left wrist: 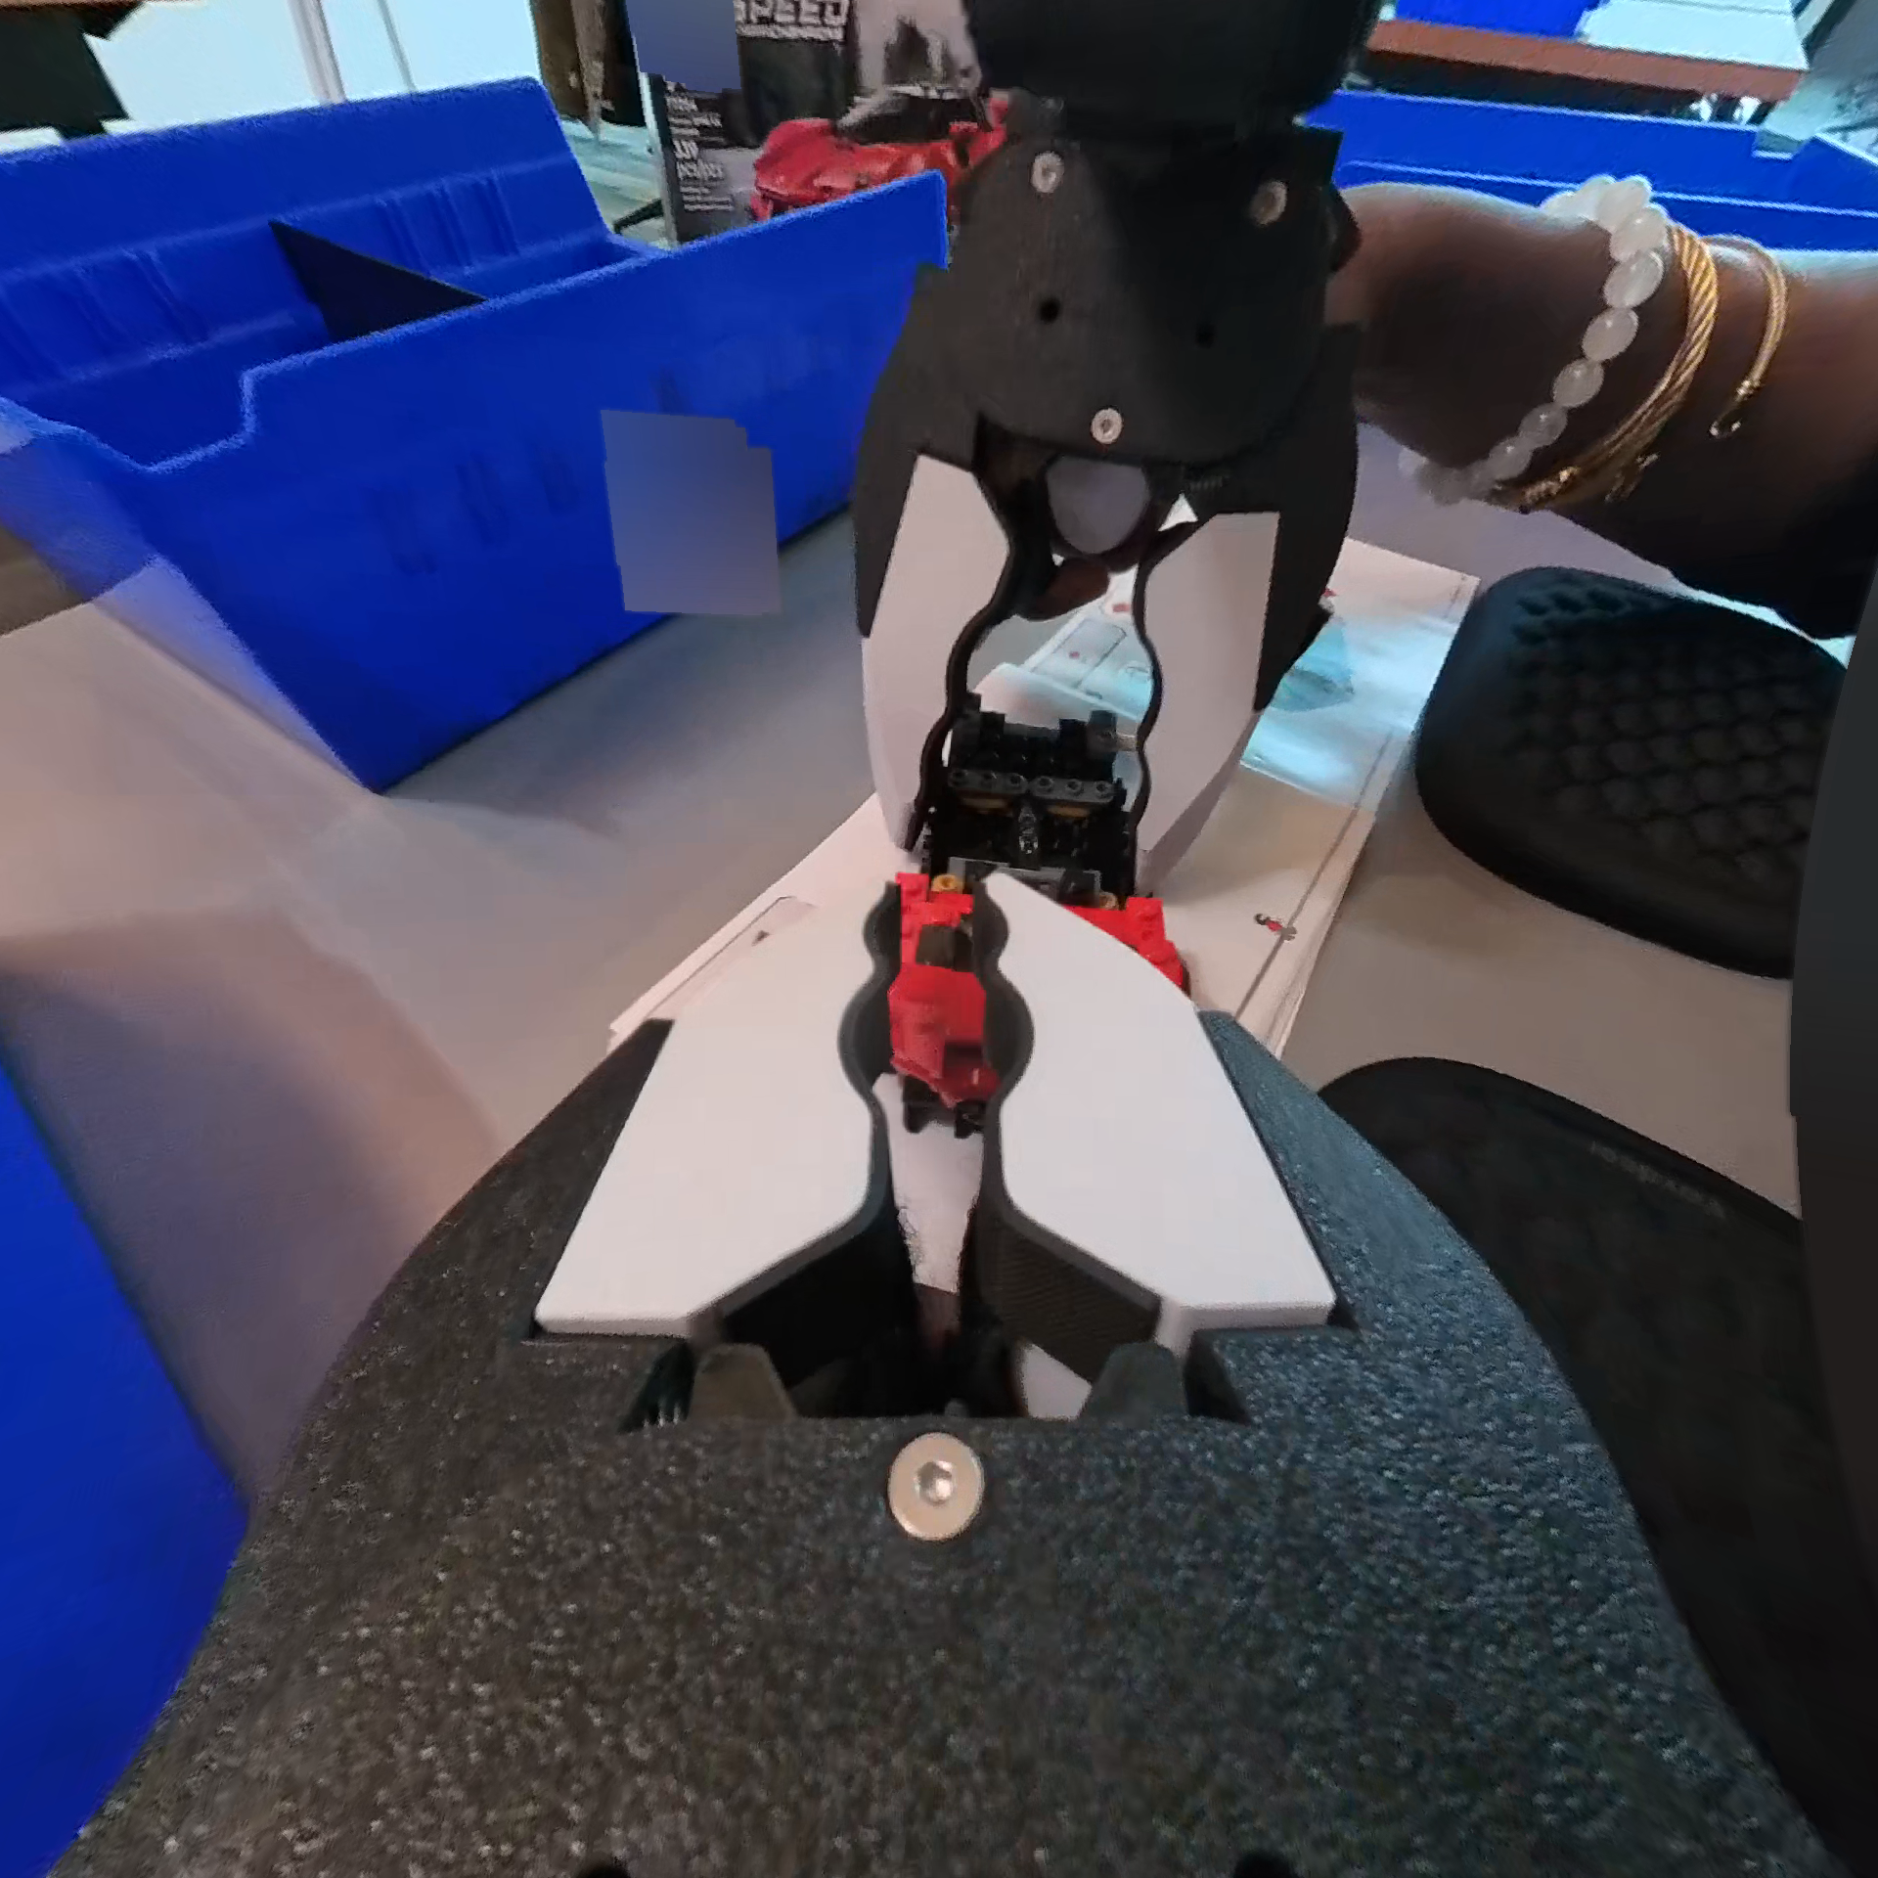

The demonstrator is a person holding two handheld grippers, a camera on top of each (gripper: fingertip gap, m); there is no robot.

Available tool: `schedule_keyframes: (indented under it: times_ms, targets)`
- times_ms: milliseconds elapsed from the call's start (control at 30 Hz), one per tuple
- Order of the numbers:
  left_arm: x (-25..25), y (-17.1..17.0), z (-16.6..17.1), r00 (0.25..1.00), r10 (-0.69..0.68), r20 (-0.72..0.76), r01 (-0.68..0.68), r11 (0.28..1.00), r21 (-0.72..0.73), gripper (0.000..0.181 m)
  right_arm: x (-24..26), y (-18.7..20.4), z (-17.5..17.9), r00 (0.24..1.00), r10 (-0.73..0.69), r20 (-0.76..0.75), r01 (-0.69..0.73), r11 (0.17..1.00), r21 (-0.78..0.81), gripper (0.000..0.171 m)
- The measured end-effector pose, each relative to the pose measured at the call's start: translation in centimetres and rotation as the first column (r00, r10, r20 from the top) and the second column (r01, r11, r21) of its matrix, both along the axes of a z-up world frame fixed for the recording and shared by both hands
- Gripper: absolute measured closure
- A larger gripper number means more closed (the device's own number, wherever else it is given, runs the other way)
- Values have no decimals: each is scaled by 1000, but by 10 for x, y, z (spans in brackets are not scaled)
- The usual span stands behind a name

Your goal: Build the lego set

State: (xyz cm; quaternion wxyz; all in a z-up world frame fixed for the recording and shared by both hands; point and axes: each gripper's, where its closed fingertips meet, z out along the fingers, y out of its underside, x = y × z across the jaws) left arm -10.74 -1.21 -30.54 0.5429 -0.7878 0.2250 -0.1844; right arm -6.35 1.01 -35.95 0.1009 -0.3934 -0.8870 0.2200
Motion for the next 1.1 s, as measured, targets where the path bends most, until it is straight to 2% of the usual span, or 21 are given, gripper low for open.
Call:
schedule_keyframes:
  times_ms: [200,333,433,533,567,667,700,767,867,1100]
  targets:
    - [-7,4,9,999,47,4,-47,997,61,168,10,12,20,987,-152,-48,151,988,-19,111]
    - [-7,5,4,998,52,-26,-51,997,50,168,20,13,11,966,-257,-26,257,966,-5,111]
    - [-4,4,-2,997,37,-68,-35,999,33,168,26,11,4,963,-270,-10,270,963,2,112]
    - [1,3,-6,995,9,-99,-7,1000,22,168,26,5,20,957,-288,-37,281,951,-130,111]
    - [2,2,-7,994,1,-107,1,1000,18,168,24,5,27,953,-299,-53,285,942,-177,113]
    - [7,1,-10,991,-29,-129,31,999,10,169,18,-3,38,953,-285,-101,248,927,-280,154]
    - [9,1,-11,990,-39,-137,40,999,8,169,16,-2,35,951,-293,-100,257,927,-272,160]
    - [11,0,-13,987,-49,-153,50,999,0,169,15,1,25,950,-303,-79,276,930,-243,159]
    - [12,0,-15,984,-57,-169,57,998,-7,170,13,-1,19,949,-312,-53,288,920,-266,147]
    - [14,-1,-17,980,-72,-185,70,997,-16,172,10,-1,21,950,-305,-61,280,924,-261,150]
